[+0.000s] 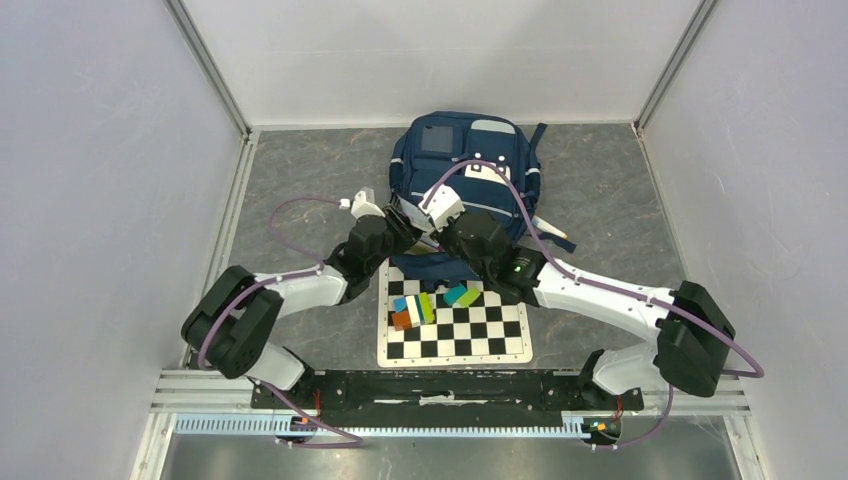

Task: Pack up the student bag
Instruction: Place the book in the student bag.

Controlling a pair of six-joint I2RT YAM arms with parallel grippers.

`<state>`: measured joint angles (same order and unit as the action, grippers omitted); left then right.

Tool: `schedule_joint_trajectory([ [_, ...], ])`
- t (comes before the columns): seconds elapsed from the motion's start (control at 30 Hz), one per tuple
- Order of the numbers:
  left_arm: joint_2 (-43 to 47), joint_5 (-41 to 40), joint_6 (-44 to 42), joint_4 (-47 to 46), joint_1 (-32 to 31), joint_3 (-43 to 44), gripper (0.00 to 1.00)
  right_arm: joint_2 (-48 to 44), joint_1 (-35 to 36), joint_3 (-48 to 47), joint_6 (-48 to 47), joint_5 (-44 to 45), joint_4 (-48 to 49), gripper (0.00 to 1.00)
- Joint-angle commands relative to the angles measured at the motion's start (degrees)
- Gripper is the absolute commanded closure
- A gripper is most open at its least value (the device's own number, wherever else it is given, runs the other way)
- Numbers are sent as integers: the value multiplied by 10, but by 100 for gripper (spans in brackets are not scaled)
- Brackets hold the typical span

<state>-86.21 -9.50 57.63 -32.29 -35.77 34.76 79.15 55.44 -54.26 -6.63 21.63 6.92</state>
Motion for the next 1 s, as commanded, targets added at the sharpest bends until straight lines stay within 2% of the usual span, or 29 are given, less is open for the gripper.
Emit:
schedule_joint_trajectory([
  [0.0, 106, -83, -65, 13, 8, -20, 44, -37, 7, 10, 17, 39, 30, 100],
  [0.07, 164, -106, -84, 65, 8, -36, 32, -45, 7, 20, 16, 43, 33, 98],
  [0.27, 310, -115, -147, 306, 21, -14, 15, -64, 8, 70, 6, 5, 38, 95],
  [0.33, 327, -63, -154, 363, 47, 3, 11, -66, 12, 88, -1, -12, 37, 95],
  [0.43, 321, 74, -145, 416, 129, 21, 7, -68, 23, 114, -24, -52, 35, 90],
  [0.53, 303, 157, -147, 420, 188, 28, 6, -73, 48, 121, -58, -78, 22, 75],
  [0.67, 243, 198, -176, 421, 219, 67, 4, -90, 62, 108, -68, -88, -4, 37],
  [0.73, 185, 196, -204, 444, 223, 99, 6, -105, 62, 103, -53, -64, -9, 21],
  [0.87, 85, 211, -227, 470, 228, 149, 15, -122, 61, 94, -53, -34, -28, 4],
  [0.97, 42, 230, -224, 461, 229, 161, 21, -121, 53, 98, -54, -13, -38, 2],
])
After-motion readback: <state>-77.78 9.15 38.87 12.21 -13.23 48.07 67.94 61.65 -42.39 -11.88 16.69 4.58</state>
